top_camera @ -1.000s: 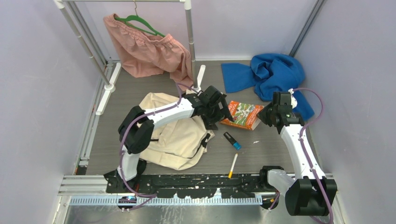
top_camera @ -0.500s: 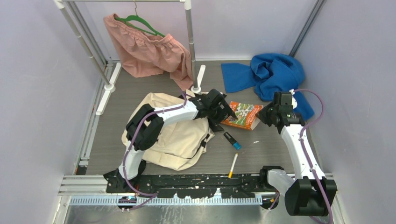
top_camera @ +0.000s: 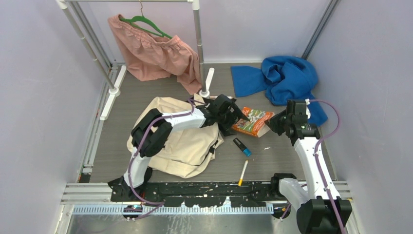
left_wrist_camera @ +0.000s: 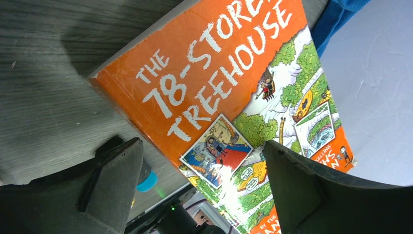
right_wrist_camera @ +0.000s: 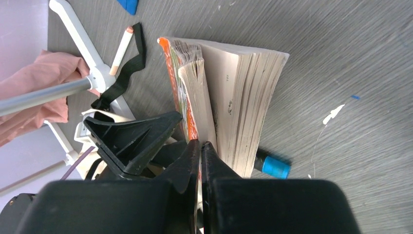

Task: Pack the student bag
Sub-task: Pick up the book from the center of the board.

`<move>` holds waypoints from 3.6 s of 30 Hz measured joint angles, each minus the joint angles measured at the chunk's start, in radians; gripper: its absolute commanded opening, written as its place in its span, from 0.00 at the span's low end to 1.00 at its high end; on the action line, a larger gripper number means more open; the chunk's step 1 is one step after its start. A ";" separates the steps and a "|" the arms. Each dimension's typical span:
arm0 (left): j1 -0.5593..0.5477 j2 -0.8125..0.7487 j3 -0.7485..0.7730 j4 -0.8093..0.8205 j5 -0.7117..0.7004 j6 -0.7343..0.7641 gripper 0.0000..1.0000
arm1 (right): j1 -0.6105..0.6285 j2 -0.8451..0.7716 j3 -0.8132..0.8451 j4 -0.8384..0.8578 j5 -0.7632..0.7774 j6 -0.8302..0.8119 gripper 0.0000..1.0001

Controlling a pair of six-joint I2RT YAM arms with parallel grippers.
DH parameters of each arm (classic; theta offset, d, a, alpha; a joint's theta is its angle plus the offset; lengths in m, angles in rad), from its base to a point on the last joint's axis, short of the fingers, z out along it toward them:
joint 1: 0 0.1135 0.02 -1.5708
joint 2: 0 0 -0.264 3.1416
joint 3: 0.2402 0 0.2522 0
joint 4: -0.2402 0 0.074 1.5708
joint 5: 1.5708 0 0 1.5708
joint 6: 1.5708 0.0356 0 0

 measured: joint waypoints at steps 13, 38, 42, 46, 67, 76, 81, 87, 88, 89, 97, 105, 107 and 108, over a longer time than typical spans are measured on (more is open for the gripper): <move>0.021 -0.001 -0.026 0.061 0.024 0.016 0.56 | -0.002 -0.015 -0.019 -0.014 -0.129 0.063 0.01; 0.057 -0.010 0.071 0.076 0.035 0.191 0.00 | -0.005 -0.077 0.077 -0.165 -0.130 -0.099 0.99; 0.063 -0.048 0.156 0.085 0.025 0.232 0.00 | -0.007 -0.104 0.168 -0.200 -0.122 -0.119 1.00; 0.083 -0.136 0.153 0.117 0.011 0.235 0.00 | -0.011 -0.146 0.201 -0.204 -0.108 -0.119 1.00; 0.118 -0.262 -0.042 0.298 -0.052 0.149 0.00 | -0.013 -0.268 -0.163 0.411 -0.262 0.309 1.00; 0.118 -0.315 -0.049 0.306 -0.082 0.149 0.00 | -0.013 -0.241 -0.184 0.458 -0.287 0.389 1.00; 0.119 -0.324 -0.045 0.309 -0.086 0.149 0.00 | -0.013 -0.286 -0.221 0.453 -0.300 0.421 1.00; 0.119 -0.324 -0.045 0.309 -0.087 0.148 0.00 | -0.007 -0.308 -0.296 0.518 -0.306 0.481 1.00; 0.119 -0.324 -0.045 0.309 -0.087 0.148 0.00 | -0.005 -0.306 -0.305 0.534 -0.304 0.487 1.00; 0.119 -0.324 -0.045 0.309 -0.087 0.147 0.00 | -0.004 -0.301 -0.309 0.547 -0.303 0.491 1.00; 0.120 -0.354 -0.101 0.335 -0.092 0.106 0.00 | -0.004 -0.232 -0.315 0.752 -0.282 0.510 0.99; 0.129 -0.356 -0.132 0.353 -0.106 0.096 0.00 | 0.000 -0.194 -0.315 0.866 -0.280 0.518 0.50; 0.129 -0.357 -0.132 0.355 -0.107 0.096 0.00 | 0.006 -0.194 -0.314 0.866 -0.276 0.512 0.43; 0.129 -0.358 -0.132 0.356 -0.107 0.096 0.00 | 0.010 -0.194 -0.314 0.863 -0.272 0.508 0.43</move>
